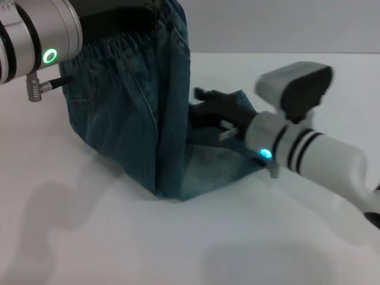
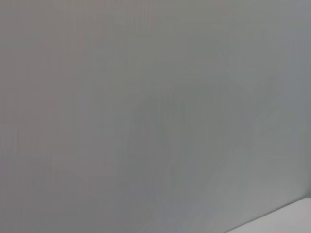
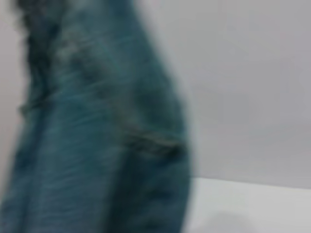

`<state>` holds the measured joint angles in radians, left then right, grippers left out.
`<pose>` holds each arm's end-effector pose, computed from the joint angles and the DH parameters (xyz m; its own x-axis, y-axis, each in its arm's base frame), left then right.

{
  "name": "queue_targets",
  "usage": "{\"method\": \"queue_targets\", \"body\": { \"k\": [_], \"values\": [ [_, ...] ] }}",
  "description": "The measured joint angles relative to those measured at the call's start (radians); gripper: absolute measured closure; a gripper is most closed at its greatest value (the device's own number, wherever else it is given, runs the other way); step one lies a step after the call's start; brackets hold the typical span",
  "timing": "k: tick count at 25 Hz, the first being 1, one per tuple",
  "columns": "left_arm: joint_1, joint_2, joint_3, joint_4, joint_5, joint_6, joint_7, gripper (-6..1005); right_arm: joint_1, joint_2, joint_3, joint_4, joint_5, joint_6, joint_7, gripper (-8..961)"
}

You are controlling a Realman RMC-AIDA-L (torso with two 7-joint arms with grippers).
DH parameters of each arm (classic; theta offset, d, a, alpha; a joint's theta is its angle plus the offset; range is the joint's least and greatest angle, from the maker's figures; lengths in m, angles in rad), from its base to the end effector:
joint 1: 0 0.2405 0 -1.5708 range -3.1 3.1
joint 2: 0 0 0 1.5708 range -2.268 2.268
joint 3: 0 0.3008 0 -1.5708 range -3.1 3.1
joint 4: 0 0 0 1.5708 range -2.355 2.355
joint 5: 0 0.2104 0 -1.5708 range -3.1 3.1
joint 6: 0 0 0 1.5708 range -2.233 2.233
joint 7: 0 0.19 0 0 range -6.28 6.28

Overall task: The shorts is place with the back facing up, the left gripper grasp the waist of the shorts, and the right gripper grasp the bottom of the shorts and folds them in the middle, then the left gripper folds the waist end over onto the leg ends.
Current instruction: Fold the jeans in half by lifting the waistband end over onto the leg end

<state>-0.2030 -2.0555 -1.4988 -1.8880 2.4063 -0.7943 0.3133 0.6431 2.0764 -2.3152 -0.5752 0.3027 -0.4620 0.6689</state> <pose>-0.1268 0.3837 0.0028 0.7641 0.2927 0.5749 0.6252 -0.5557 -0.5481 0.2069 0.4290 -0.1852 0.6402 -0.3982 -0.6569 -0.7277 -0.5884 -0.3525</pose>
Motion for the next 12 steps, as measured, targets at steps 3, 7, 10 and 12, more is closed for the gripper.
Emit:
{"method": "queue_targets", "body": {
  "k": [3, 7, 10, 12],
  "values": [
    [0.000, 0.000, 0.001, 0.003, -0.001, -0.004, 0.001, 943, -0.037, -0.002, 0.070, 0.005, -0.046, -0.005, 0.000, 476],
    [0.001, 0.000, 0.001, 0.005, -0.017, -0.008, 0.003, 936, -0.053, -0.002, 0.128, 0.020, -0.067, 0.000, -0.001, 476],
    [0.004, 0.000, 0.009, 0.007, -0.026, -0.008, 0.007, 930, -0.079, -0.003, 0.216, 0.042, -0.070, 0.000, -0.053, 476],
    [0.009, -0.002, 0.029, 0.018, -0.036, -0.006, 0.016, 927, -0.106, -0.002, 0.270, 0.039, -0.071, -0.005, -0.120, 476]
  ]
}}
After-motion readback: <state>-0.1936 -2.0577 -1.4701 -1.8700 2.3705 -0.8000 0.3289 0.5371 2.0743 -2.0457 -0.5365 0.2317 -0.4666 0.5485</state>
